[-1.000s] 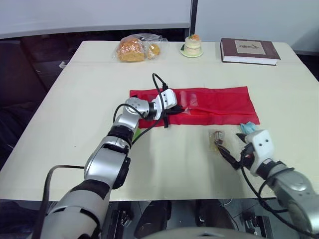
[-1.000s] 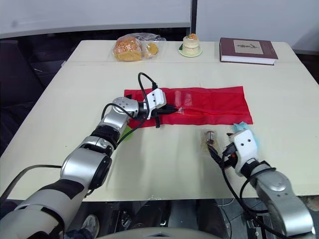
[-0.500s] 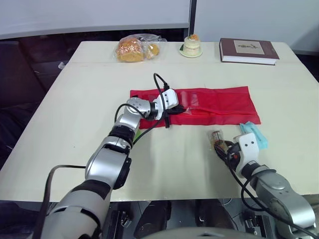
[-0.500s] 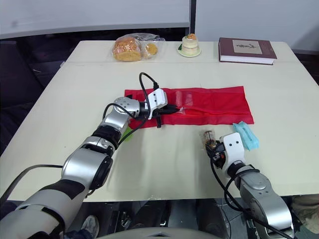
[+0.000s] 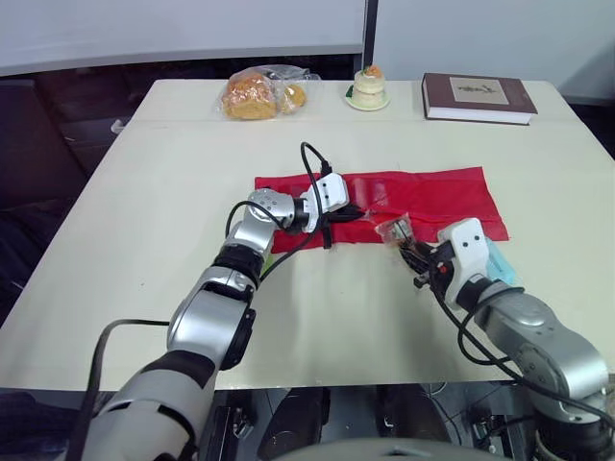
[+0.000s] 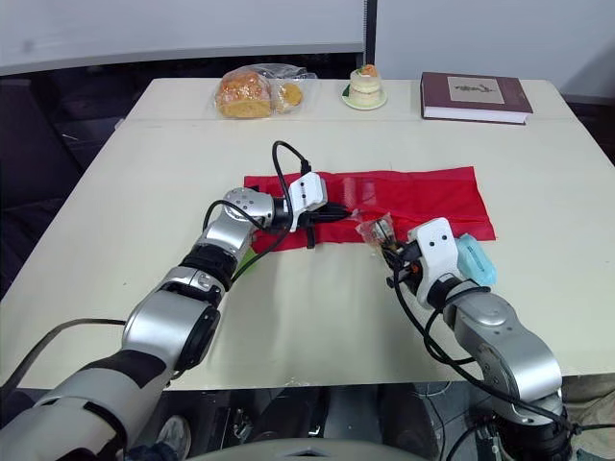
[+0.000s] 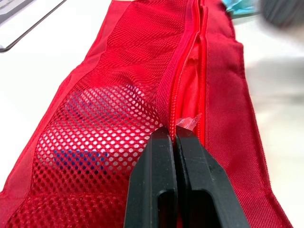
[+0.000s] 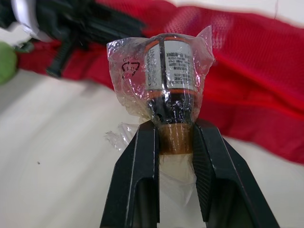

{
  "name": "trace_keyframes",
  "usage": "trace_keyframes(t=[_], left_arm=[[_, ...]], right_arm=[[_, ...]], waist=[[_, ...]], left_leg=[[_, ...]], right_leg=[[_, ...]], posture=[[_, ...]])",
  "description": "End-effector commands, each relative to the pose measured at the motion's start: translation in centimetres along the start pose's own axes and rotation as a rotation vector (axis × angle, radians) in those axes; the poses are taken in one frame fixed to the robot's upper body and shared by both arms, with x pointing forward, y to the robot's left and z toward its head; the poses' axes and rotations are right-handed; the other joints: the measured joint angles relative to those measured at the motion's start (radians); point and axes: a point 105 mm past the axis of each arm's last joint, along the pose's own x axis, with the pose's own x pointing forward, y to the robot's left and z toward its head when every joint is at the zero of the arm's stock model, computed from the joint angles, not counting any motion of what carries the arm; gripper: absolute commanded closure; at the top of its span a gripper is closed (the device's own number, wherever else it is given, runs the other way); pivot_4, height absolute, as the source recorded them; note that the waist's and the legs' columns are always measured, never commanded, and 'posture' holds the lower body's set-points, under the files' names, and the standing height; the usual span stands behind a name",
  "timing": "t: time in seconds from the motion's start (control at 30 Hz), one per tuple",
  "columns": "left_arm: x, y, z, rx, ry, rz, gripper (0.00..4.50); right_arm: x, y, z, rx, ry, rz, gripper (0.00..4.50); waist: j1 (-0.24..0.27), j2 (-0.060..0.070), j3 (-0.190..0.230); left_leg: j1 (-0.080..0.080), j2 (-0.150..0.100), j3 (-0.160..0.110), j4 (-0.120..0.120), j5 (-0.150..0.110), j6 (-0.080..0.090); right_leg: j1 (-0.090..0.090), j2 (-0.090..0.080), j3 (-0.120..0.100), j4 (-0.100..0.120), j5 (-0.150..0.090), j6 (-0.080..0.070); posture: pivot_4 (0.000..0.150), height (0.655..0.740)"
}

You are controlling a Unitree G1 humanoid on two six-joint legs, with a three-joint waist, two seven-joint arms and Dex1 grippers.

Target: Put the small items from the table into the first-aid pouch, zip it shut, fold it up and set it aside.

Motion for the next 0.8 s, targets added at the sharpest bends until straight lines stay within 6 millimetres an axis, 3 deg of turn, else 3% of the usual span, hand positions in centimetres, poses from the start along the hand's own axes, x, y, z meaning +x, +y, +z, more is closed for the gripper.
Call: trace_keyframes(t=[0.03, 0.33, 0.5, 0.8], left_arm=[[0.2, -0.2, 1.6, 0.032, -0.055, -0.012, 4.5], [0.4, -1.1, 1.7, 0.018, -0.069, -0.034, 4.5], [0.3, -1.5, 1.7, 0.019, -0.07, -0.053, 4.5], [0.7, -2.1, 1.7, 0.023, -0.071, -0.071, 4.5]], right_arm=[[0.6, -0.7, 0.3, 0.003, 0.028, -0.008, 4.11], [3.3, -1.9, -0.1, 0.084, 0.06, -0.061, 4.11], [4.5, -2.9, 1.3, 0.213, -0.01, -0.123, 4.11], [6.9, -2.4, 2.5, 0.259, -0.06, -0.162, 4.11]], waist=[[-0.001, 0.0, 0.0], [-0.003, 0.0, 0.0], [-0.003, 0.001, 0.0], [-0.005, 0.001, -0.001]], left_leg=[[0.0, 0.0, 0.0, 0.0, 0.0, 0.0], [0.0, 0.0, 0.0, 0.0, 0.0, 0.0], [0.0, 0.0, 0.001, 0.0, 0.0, 0.0], [0.0, 0.0, 0.001, -0.001, 0.0, 0.0]], right_leg=[[0.0, 0.0, 0.0, 0.0, 0.0, 0.0], [-0.001, 0.0, 0.001, 0.001, 0.0, 0.0], [-0.001, 0.0, 0.001, 0.001, 0.0, 0.0], [-0.002, 0.0, 0.001, 0.001, 0.0, 0.0]], posture=[[0.15, 0.7289], [0.15, 0.7289], [0.15, 0.7289], [0.15, 0.7289]])
